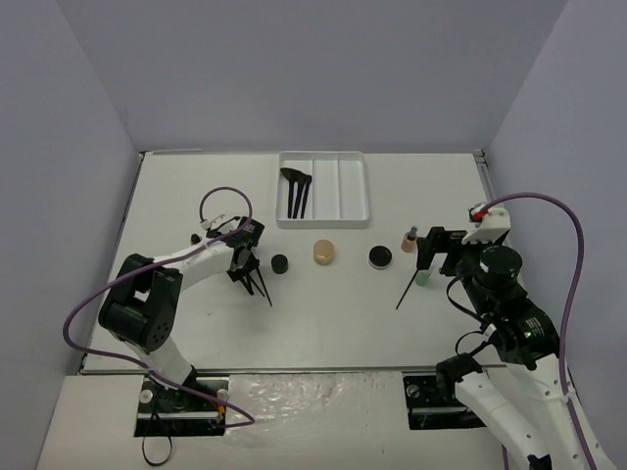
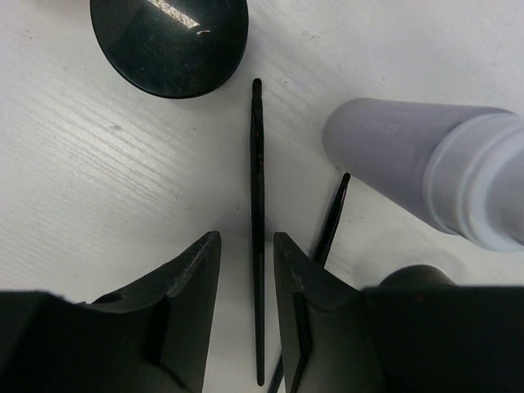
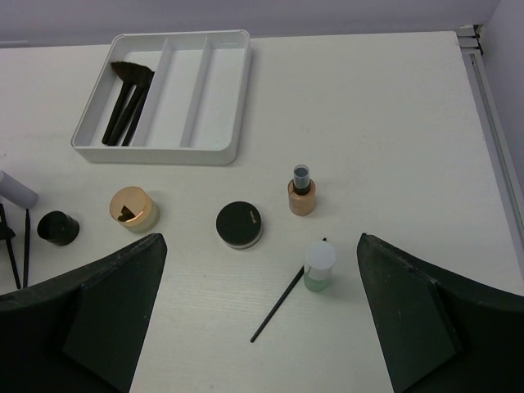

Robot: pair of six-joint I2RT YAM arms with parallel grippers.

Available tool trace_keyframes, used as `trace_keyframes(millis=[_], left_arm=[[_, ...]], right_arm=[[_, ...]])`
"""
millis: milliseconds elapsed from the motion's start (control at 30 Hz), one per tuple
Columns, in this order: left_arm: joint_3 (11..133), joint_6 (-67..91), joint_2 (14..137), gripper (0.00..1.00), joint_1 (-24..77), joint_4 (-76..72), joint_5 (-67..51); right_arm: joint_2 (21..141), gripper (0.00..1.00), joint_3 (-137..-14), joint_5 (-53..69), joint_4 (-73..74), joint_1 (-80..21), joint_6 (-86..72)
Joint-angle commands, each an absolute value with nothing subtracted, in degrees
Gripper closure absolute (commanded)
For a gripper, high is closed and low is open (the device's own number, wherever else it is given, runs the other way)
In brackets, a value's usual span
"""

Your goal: Organize the makeup

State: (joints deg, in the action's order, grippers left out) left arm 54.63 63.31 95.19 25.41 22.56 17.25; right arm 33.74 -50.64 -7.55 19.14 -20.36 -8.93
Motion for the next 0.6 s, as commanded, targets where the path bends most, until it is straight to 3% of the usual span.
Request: trace_keyframes(millis=[0,333,567], left_arm=[[55.06,64.15,97.14,0.74,25.05,22.24,17.40],[53.26,63.50,94.04,0.99,24.97,27.29,17.50],[55.03,59.94,84.78,1.00,25.45,35.48,17.86]], right_arm=[[34.36,0.00,-50.45,-9.06,16.00,-20.74,-8.52],[34.10,0.00,-50.37,-9.41,16.08,-20.75,-8.35],[34.27,0.00,-50.78,-9.40,16.08,-20.74,-8.27]])
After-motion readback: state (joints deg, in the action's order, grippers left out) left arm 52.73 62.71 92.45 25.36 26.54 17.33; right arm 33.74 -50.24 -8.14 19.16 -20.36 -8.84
